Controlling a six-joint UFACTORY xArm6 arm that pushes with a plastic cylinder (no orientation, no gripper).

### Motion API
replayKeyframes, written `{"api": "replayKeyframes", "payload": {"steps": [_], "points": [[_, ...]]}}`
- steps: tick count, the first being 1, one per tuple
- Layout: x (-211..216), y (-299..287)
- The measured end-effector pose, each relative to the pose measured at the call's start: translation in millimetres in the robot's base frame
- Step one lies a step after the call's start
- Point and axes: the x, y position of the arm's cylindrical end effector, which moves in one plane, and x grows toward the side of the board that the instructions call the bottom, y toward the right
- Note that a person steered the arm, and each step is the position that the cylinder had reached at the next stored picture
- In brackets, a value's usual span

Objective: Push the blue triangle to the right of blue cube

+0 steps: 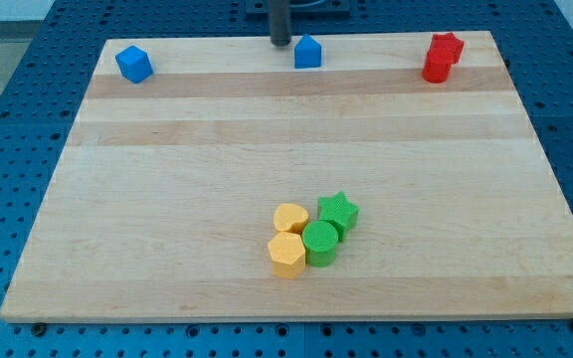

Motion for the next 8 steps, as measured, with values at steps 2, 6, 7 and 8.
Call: {"api": "replayKeyframes", "payload": {"steps": [2, 6, 7, 8], "points": [[6, 43], [76, 40], [73, 40], [56, 37]]}}
